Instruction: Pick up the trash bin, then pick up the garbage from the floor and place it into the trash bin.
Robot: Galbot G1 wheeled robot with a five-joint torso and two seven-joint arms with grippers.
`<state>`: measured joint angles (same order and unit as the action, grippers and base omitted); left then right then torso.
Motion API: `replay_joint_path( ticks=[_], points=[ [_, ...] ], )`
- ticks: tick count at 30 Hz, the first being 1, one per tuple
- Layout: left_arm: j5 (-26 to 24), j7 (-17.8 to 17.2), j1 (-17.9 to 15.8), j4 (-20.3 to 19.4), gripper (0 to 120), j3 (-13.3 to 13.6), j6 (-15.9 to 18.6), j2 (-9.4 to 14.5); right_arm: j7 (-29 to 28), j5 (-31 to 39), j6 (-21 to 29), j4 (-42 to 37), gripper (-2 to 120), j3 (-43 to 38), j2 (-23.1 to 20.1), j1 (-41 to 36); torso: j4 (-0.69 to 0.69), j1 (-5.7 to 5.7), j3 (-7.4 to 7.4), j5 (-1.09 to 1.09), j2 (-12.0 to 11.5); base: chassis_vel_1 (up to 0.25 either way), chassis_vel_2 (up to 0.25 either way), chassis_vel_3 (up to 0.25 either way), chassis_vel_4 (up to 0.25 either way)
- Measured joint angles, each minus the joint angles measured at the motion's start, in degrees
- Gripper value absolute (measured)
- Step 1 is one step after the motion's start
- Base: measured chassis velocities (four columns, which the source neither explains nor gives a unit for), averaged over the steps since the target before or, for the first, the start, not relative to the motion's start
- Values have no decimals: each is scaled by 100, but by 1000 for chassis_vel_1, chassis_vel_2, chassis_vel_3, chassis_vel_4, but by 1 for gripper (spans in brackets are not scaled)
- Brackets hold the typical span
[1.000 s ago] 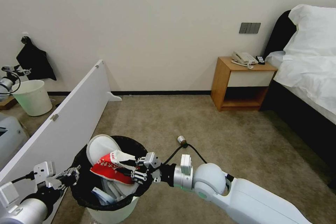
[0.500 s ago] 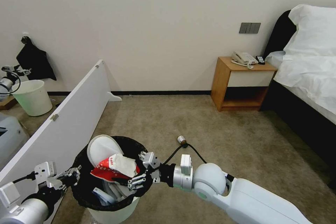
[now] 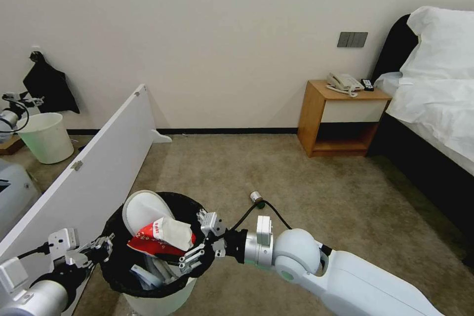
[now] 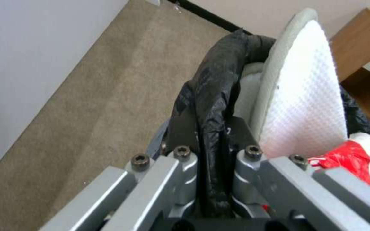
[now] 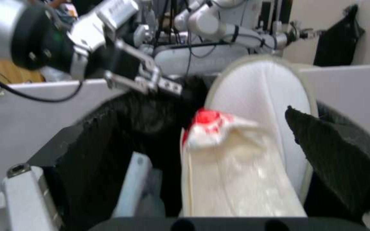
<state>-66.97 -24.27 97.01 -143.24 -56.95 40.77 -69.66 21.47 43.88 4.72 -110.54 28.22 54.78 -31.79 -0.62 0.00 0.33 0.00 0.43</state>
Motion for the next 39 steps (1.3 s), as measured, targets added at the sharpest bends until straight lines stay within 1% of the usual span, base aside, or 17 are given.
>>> replay_joint_path(
  ticks=[5, 13, 18, 19, 21, 22, 24, 25, 27, 28, 30, 31, 32, 33, 34, 36, 39],
  points=[
    [12, -5, 18, 0, 5, -5, 0, -16, 44, 148, -25, -186, 100, -176, -51, -10, 0, 0, 0, 0, 0, 0, 0, 0, 0],
    [53, -12, 52, 0, 5, -11, 0, -58, 13, 361, -149, -547, 100, -956, -81, -178, 0, 0, 0, 0, 0, 0, 0, 0, 0],
    [65, -10, 83, 0, 5, -55, 1, -94, -415, 219, -314, -644, 100, -1963, -161, -440, 1, 0, 0, 1, 0, 0, 0, 0, 0],
    [65, -10, 83, 0, 5, -55, 1, -94, -415, 219, -314, -644, 100, -1963, -161, -440, 1, 0, 0, 1, 0, 0, 0, 0, 0],
    [66, -6, 62, 0, 5, -65, 1, -112, -701, 154, -307, -748, 100, -2495, -257, -717, 2, 0, 0, 0, 0, 0, 0, 0, 0],
    [66, -6, 62, 0, 5, -65, 1, -112, -701, 154, -307, -748, 100, -2495, -257, -717, 2, 0, 0, 0, 0, 0, 0, 0, 0],
    [92, 4, 21, 0, 5, -61, 1, -136, -1148, 88, -193, -1016, 100, -3453, -382, -1543, 0, 0, 0, 2, 0, 0, 0, 0, 0],
    [92, 4, 21, 0, 5, -61, 1, -136, -1148, 88, -193, -1016, 100, -3453, -382, -1543, 0, 0, 0, 2, 0, 0, 0, 0, 0],
    [107, 20, 26, 0, 5, -46, 0, -138, -1375, -122, -151, -1215, 100, -4262, -488, -2440, -4, 0, -1, 2, 0, 0, 0, 0, 0],
    [107, 20, 26, 0, 5, -46, 0, -138, -1375, -122, -151, -1215, 100, -4262, -488, -2440, -4, 0, -1, 2, 0, 0, 0, 0, 0],
    [108, 26, -7, 0, 5, -51, 0, -132, -1815, -698, -343, -1428, 100, -5087, -456, -3604, 0, 0, -1, 1, 0, 0, 0, 0, 0],
    [108, 26, -7, 0, 5, -51, 0, -132, -1815, -698, -343, -1428, 100, -5087, -456, -3604, 0, 0, -1, 1, 0, 0, 0, 0, 0],
    [108, 27, -20, 0, 5, -60, -1, -130, -1915, -942, -401, -1496, 100, -5342, -400, -4024, -1, 0, -1, 1, 0, 0, 0, 0, 0],
    [105, 28, -23, 0, 5, -63, -3, -120, -2089, -1316, -650, -1574, 100, -5670, -273, -4596, -3, 0, -1, 2, 0, 0, 0, 0, 0],
    [105, 28, -23, 0, 5, -63, -3, -120, -2089, -1316, -650, -1574, 100, -5670, -273, -4596, -3, 0, -1, 2, 0, 0, 0, 0, 0],
    [103, 38, 0, 0, 5, -31, -3, -101, -2310, -1742, -1034, -1699, 100, -6216, 67, -5436, 0, 0, -1, 1, 0, 0, 0, 0, 0],
    [103, 39, -1, 0, 5, -26, -3, -95, -2311, -1841, -1099, -1775, 100, -6514, 277, -5822, 1, -1, -1, -1, 0, 0, 0, 0, 0]
  ],
)
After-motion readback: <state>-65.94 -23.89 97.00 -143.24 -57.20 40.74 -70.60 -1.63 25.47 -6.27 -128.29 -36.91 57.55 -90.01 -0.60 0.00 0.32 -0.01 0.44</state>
